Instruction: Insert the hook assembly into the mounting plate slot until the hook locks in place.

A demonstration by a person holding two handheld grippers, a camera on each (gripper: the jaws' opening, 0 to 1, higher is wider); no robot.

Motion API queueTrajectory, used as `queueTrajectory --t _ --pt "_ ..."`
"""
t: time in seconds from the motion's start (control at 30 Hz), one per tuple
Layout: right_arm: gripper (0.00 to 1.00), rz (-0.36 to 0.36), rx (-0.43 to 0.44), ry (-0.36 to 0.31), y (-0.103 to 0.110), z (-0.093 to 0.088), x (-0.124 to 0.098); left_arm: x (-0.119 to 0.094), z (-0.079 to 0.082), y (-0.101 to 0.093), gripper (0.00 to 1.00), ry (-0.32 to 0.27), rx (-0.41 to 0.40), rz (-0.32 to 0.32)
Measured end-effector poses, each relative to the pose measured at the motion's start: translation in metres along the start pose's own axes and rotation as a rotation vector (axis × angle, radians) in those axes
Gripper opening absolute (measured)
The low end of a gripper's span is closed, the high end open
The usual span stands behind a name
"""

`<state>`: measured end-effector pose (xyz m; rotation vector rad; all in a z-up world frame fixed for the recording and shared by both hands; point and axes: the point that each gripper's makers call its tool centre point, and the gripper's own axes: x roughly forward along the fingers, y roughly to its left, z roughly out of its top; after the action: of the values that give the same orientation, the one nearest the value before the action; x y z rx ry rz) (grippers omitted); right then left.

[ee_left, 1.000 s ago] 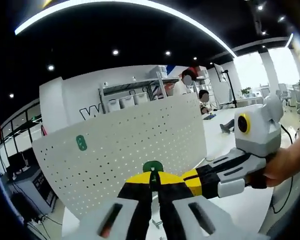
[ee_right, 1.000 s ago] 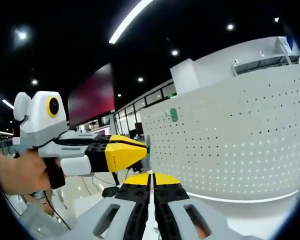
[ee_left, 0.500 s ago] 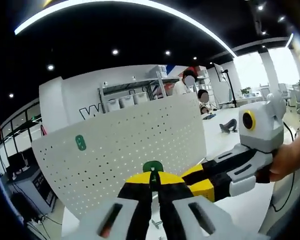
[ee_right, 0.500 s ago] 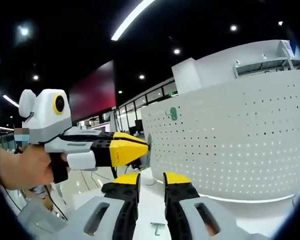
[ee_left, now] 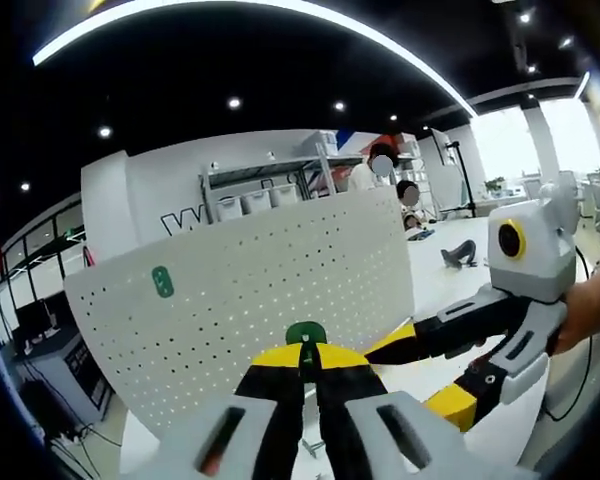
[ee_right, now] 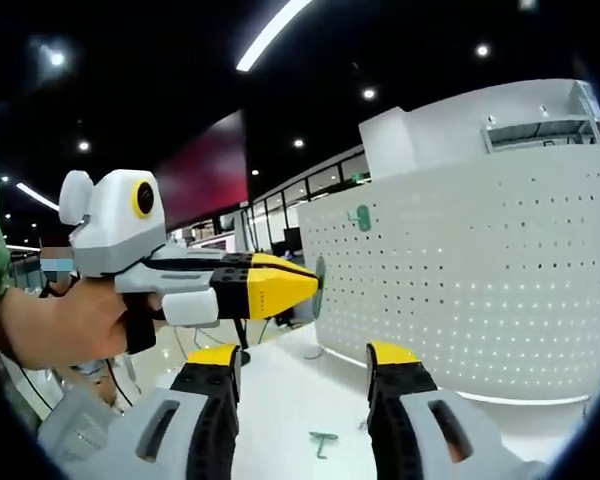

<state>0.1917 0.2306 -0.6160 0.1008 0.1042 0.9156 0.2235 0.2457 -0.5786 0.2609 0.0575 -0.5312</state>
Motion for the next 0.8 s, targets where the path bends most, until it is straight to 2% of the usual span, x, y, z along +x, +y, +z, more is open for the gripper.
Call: queueTrajectory --t 0.23,0.47,0.7,0.8 --pt "0.69 0.010 -0.031 0.053 0.001 -0.007 -0.005 0.003 -0.003 0.002 0.03 0.000 -0.011 0.009" --pt "0.77 0.015 -0.066 0.094 0.002 -0.012 -0.010 0.011 -0.008 0.003 0.03 0.004 -0.025 0.011" --pt "0.80 0.015 -0.086 0.123 0.004 -0.015 -0.021 0.020 -0.020 0.003 0.03 0.011 -0.041 0.012" --pt "0.81 0.015 -0.090 0.129 0.004 -0.015 -0.025 0.026 -0.031 0.006 0.03 0.025 -0.045 0.017"
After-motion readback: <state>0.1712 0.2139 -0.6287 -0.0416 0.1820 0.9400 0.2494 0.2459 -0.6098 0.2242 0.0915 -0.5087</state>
